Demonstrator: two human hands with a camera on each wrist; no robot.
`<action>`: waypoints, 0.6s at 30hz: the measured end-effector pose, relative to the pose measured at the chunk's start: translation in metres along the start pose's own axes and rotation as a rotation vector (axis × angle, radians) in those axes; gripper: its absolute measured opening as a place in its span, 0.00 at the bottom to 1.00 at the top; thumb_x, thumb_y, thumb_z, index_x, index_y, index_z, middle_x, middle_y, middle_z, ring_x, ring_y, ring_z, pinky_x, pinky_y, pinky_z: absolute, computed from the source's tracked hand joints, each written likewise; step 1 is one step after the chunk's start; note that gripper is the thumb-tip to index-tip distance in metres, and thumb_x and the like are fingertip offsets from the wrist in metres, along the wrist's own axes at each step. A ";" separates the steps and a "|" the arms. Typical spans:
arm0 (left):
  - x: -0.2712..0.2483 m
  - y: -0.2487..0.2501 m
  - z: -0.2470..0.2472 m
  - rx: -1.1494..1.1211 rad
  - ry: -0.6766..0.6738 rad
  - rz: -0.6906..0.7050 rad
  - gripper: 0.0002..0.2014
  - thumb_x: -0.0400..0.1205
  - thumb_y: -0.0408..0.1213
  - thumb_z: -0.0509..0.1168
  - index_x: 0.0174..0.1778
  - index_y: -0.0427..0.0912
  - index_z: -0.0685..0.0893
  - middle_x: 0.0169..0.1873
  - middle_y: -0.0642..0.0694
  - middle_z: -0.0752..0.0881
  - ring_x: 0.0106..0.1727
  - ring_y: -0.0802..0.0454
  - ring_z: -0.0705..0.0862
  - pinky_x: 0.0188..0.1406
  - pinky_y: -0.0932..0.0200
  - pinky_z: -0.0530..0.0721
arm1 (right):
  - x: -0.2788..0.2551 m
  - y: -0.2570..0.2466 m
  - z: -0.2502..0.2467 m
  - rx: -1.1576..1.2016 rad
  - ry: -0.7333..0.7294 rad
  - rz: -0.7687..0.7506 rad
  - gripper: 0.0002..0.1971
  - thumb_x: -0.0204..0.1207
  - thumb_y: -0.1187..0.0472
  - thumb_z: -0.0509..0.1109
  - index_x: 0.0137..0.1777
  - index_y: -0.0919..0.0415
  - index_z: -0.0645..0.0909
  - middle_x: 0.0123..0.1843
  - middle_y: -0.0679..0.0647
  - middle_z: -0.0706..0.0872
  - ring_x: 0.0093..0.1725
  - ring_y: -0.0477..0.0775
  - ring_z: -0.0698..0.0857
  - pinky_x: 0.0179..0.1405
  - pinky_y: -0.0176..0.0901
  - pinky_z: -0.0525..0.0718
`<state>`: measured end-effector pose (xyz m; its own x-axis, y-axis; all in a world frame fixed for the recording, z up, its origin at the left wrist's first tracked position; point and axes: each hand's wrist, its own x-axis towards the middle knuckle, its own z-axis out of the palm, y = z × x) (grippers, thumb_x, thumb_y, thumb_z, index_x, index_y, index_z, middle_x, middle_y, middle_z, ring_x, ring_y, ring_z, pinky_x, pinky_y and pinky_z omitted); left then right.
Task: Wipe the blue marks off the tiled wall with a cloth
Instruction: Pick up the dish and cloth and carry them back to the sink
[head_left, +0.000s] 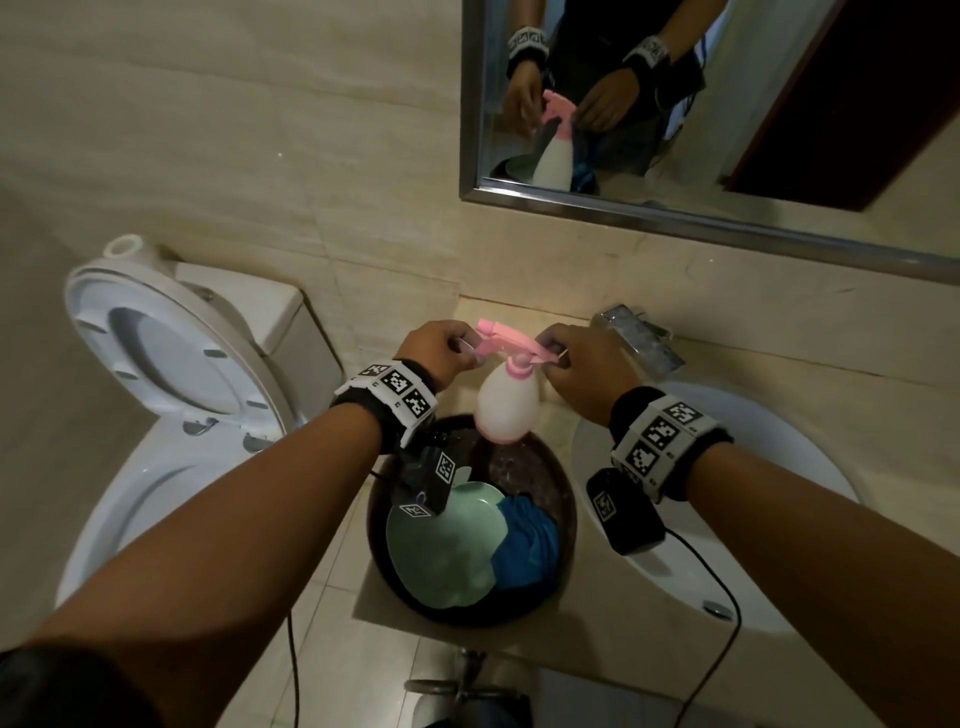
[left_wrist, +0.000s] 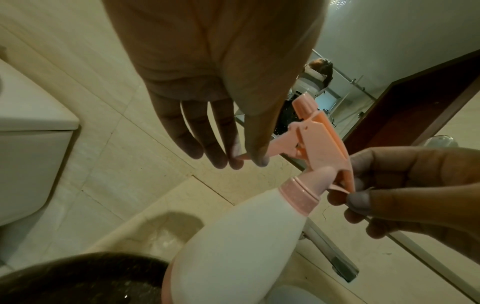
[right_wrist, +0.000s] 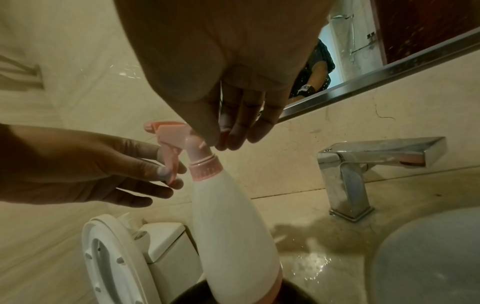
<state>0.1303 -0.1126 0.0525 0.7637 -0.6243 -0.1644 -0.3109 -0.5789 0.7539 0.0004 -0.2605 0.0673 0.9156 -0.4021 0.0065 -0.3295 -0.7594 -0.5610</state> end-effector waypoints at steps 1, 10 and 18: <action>-0.003 -0.002 -0.001 0.004 -0.006 -0.001 0.06 0.76 0.35 0.74 0.47 0.45 0.85 0.41 0.47 0.83 0.44 0.53 0.79 0.38 0.66 0.73 | -0.003 -0.001 0.002 0.003 -0.006 -0.002 0.11 0.75 0.66 0.67 0.55 0.58 0.83 0.49 0.56 0.86 0.43 0.53 0.80 0.48 0.49 0.81; -0.027 -0.021 0.007 0.059 -0.060 -0.007 0.10 0.77 0.35 0.73 0.53 0.40 0.88 0.44 0.43 0.86 0.44 0.51 0.79 0.37 0.68 0.73 | -0.024 0.001 0.015 0.007 -0.068 -0.021 0.09 0.76 0.67 0.68 0.54 0.59 0.83 0.48 0.54 0.85 0.46 0.54 0.81 0.49 0.50 0.82; -0.040 -0.025 0.019 0.078 -0.085 -0.039 0.10 0.78 0.33 0.72 0.55 0.41 0.88 0.45 0.43 0.86 0.45 0.51 0.80 0.44 0.64 0.72 | -0.036 0.008 0.023 0.003 -0.103 0.013 0.10 0.74 0.70 0.68 0.52 0.59 0.84 0.48 0.55 0.87 0.47 0.57 0.83 0.51 0.52 0.82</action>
<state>0.0969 -0.0826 0.0281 0.7261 -0.6411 -0.2487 -0.3277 -0.6405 0.6945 -0.0299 -0.2400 0.0432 0.9302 -0.3570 -0.0856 -0.3408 -0.7530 -0.5628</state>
